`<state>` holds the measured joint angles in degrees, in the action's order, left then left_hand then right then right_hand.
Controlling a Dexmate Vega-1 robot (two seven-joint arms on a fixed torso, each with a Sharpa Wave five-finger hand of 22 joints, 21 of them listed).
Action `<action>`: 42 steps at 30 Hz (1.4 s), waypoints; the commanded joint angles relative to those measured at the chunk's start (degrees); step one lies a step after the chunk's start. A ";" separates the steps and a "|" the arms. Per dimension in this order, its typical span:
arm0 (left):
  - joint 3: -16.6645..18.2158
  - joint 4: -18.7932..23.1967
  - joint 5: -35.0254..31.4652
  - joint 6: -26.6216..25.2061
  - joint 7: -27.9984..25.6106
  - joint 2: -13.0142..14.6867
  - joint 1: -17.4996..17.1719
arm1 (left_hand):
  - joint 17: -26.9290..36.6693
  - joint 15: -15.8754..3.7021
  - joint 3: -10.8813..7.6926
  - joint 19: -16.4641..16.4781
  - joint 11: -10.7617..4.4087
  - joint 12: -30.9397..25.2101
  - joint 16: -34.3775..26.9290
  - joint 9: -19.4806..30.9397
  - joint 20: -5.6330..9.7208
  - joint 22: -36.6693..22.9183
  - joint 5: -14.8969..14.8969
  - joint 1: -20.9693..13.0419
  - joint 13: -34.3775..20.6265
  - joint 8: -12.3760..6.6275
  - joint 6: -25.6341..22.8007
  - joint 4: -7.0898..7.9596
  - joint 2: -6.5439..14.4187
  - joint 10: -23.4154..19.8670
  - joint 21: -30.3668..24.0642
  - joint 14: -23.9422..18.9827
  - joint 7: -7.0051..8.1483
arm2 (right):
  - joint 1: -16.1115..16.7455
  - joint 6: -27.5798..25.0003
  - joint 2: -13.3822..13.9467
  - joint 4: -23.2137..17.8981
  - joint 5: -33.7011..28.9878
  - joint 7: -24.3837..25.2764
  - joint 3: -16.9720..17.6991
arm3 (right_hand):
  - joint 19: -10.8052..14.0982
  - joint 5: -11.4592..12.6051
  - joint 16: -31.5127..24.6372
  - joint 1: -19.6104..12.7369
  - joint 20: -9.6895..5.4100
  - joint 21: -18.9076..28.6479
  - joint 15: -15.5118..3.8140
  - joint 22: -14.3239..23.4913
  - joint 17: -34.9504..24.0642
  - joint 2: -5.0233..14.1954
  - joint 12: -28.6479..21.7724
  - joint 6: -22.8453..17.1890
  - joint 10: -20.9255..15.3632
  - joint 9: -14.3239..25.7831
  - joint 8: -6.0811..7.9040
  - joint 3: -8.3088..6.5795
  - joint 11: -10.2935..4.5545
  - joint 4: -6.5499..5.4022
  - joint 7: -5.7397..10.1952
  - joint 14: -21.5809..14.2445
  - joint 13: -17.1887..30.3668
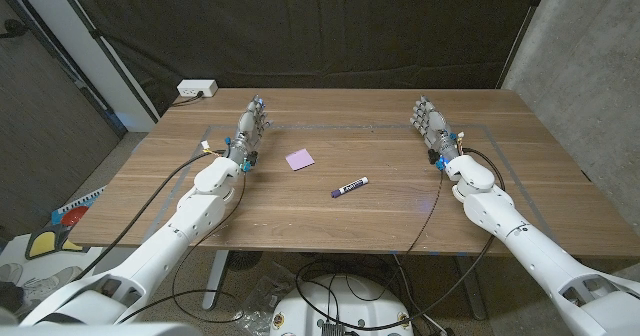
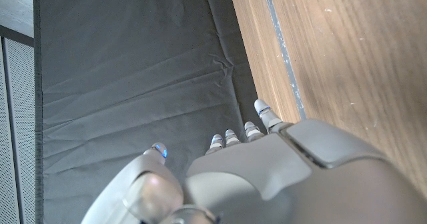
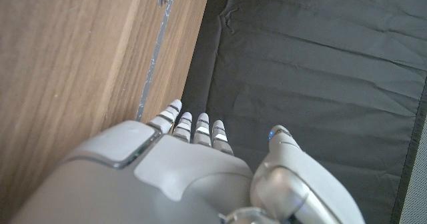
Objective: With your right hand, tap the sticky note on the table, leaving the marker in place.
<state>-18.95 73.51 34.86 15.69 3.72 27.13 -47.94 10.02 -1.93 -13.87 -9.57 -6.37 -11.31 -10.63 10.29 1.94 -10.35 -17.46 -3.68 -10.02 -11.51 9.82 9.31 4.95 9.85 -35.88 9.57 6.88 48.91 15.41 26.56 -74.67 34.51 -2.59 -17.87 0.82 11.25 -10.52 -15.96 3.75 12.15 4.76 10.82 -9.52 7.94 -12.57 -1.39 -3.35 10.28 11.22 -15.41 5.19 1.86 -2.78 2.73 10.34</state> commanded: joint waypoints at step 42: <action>17.95 5.11 -14.87 -8.60 8.05 -12.55 -5.33 | 0.28 -0.10 -0.51 -8.35 2.27 -0.77 -0.63 0.20 -0.63 -0.29 -0.45 -0.57 -0.46 -0.61 8.92 -0.24 3.07 6.16 -0.11 6.87 -2.09 | 2.53 -9.29 -8.05 -17.11 -51.41 0.93 3.19 | 4.11 -0.51 -0.45 -4.62 -0.59 1.59 -1.97 0.34 -0.31 2.58 -0.61 -4.26 -3.75 0.24 0.53 -4.05 -1.82 2.58 2.17 -4.91 0.25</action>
<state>-2.19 77.23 20.62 7.91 11.64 15.13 -52.30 10.01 -1.93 -14.10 -9.55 -4.57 -11.70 -10.88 10.27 1.94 -10.56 -17.46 -3.71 -10.28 -11.87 9.83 9.08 5.39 9.93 -35.88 9.56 4.17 51.15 6.28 18.27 -88.33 -9.76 -2.85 -12.88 4.09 10.57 -10.61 -19.51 3.09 13.36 2.67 11.06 -9.86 10.32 -12.77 -4.84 -6.51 10.28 11.26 -18.69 3.55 4.19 -0.50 -1.57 10.54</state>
